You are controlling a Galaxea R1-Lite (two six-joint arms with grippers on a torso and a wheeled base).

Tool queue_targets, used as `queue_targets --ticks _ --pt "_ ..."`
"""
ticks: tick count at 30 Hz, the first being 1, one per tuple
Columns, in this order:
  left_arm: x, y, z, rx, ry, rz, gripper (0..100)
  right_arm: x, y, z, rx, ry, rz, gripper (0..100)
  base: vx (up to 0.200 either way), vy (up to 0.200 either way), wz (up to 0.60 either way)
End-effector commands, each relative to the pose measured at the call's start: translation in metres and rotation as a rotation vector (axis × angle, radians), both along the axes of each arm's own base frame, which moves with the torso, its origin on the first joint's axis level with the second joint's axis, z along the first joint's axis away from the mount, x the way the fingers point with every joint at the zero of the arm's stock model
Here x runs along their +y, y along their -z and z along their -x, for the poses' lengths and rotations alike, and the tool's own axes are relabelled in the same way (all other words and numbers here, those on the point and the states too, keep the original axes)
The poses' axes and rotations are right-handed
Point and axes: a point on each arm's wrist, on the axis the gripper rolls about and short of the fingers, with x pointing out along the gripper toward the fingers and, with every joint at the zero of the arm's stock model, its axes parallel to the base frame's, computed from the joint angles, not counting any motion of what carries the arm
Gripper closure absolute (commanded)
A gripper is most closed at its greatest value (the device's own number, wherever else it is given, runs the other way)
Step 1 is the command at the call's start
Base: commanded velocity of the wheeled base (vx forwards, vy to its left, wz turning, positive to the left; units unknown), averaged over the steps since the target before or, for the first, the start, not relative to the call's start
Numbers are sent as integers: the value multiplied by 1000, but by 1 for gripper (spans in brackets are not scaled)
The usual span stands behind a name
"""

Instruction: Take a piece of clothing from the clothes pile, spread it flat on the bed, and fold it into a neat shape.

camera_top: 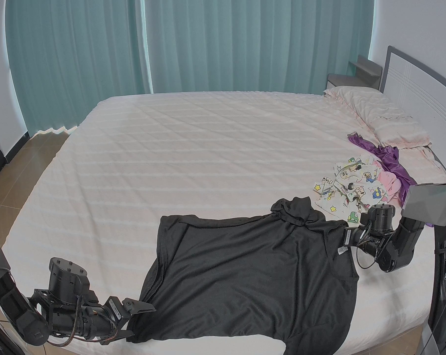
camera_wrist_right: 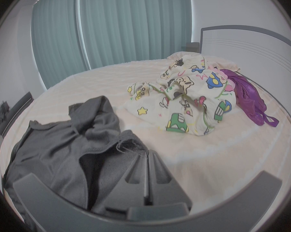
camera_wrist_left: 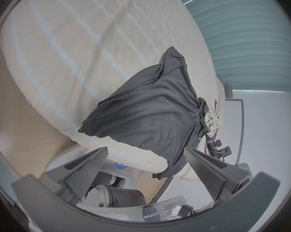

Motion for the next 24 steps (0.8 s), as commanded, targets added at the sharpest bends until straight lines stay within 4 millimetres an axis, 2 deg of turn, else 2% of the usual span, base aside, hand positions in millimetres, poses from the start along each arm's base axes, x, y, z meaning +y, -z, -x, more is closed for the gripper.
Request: queue_targets --ticks 1,4,8,9,12,17,20,21,24 --pt "1 2 4 16 0 -6 0 -9 4 -13 -26 38 -17 100 0 0 0" --pt "1 2 4 16 1 -6 0 -11 14 -16 -8 43 -16 100 0 0 0" --pt "1 2 4 16 0 -6 0 -19 15 -28 -43 70 -14 100 0 0 0" --pt "1 2 4 16 0 -6 0 -21 14 -29 -50 74 -14 0 0 0 0" --pt "1 2 4 16 1 -6 0 -29 9 -39 -93 93 -19 0 0 0 0" --pt "1 2 4 15 0 -6 0 -28 0 -36 -112 128 -101 0 0 0 0" --pt "1 2 4 13 -1 -6 0 -25 -10 -28 -112 131 -126 0 0 0 0" --pt "1 2 3 10 -1 -5 0 -22 -19 -15 -98 129 -150 0 0 0 0" --pt "1 2 3 10 -1 -6 0 -17 -36 5 -90 140 -197 0 0 0 0"
